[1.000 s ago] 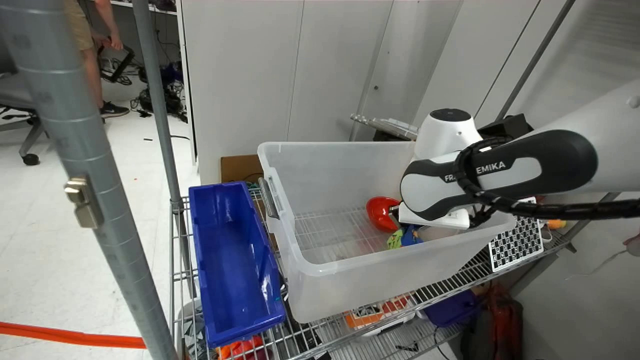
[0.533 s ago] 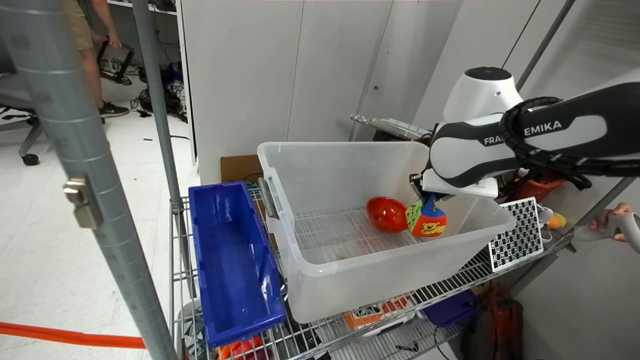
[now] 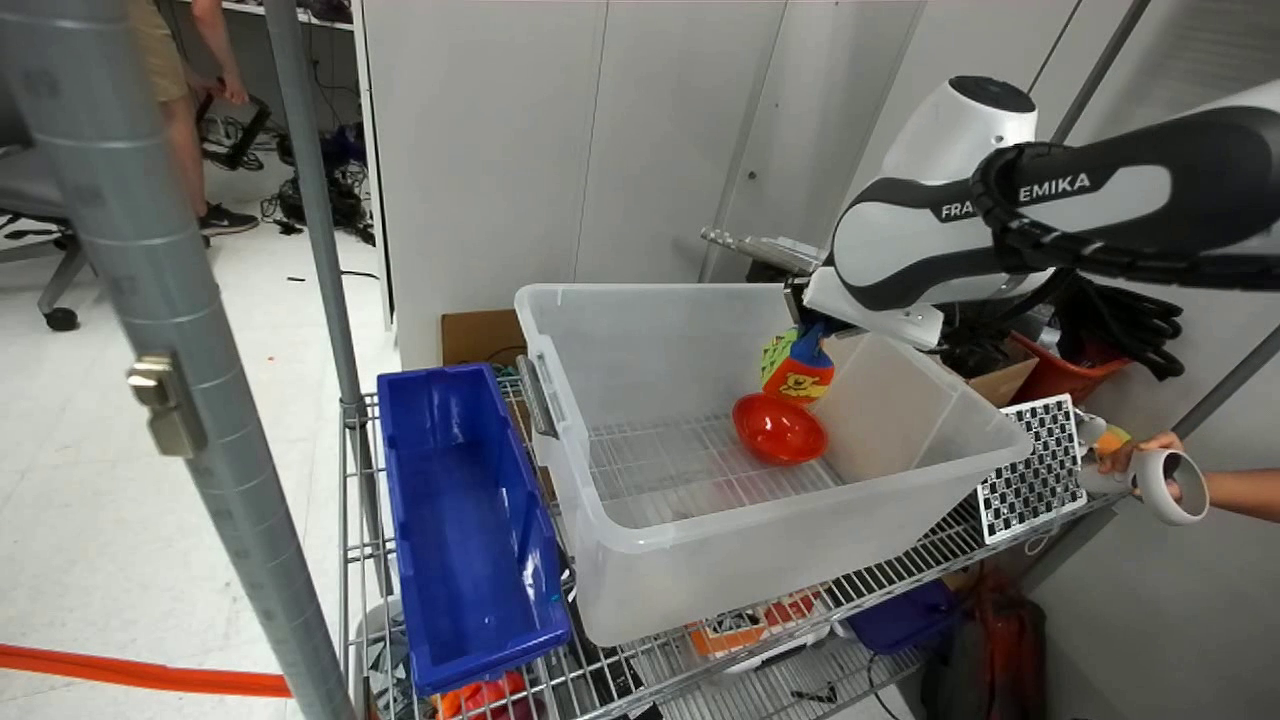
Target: Put the cube in the bowl
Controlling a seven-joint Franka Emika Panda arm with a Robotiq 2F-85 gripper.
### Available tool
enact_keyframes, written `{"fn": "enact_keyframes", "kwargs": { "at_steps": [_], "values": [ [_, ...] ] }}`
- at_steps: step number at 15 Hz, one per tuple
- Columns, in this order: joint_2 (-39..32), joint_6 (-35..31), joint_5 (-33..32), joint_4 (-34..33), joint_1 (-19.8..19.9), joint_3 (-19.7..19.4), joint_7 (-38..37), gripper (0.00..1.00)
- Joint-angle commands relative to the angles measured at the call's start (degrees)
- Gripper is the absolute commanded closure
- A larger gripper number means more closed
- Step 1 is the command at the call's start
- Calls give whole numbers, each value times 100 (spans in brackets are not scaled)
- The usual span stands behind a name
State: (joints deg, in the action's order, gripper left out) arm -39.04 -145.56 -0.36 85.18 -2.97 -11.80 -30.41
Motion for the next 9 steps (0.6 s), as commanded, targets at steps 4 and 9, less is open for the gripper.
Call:
{"fn": "enact_keyframes", "kwargs": {
  "at_steps": [4,9],
  "values": [
    [-1135,-141,255,-1322,294,2,-286,97],
    [-1946,-99,217,-1892,307,-65,-684,97]
  ]
}}
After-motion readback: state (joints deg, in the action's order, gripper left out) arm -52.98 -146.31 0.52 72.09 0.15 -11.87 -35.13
